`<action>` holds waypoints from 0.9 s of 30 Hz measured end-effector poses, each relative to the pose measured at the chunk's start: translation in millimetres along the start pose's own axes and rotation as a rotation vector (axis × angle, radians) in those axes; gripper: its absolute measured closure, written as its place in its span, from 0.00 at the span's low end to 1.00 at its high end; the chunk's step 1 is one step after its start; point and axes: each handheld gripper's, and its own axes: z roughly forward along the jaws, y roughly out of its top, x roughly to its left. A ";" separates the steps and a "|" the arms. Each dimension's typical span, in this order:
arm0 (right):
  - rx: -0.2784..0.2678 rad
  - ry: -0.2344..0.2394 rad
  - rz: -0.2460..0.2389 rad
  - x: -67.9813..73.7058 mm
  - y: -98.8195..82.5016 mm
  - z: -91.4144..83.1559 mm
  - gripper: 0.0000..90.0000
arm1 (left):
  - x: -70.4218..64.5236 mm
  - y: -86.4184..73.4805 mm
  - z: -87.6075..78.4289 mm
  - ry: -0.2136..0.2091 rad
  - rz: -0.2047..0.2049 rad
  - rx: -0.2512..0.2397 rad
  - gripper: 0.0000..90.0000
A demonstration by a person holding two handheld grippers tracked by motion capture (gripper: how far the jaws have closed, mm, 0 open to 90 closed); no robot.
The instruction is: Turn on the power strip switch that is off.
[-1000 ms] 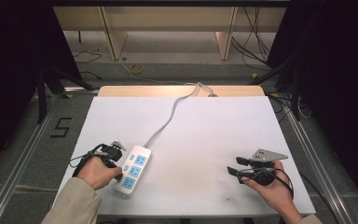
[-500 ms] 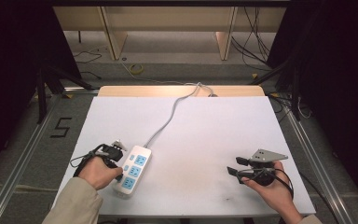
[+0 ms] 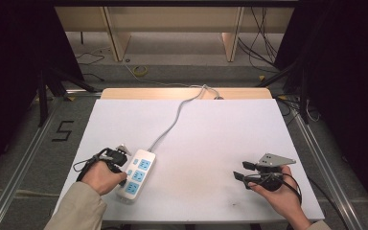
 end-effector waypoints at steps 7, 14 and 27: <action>0.000 0.001 0.001 0.0 -0.1 0.3 0.48 | -0.4 -0.3 0.0 0.003 -0.001 -0.002 1.00; 0.000 0.000 0.000 0.0 -0.2 0.5 0.48 | -0.6 -1.5 -0.4 0.006 0.007 -0.009 1.00; 0.002 0.001 -0.002 -0.2 -0.3 0.8 0.48 | -2.0 -3.1 -0.5 0.011 0.016 -0.021 1.00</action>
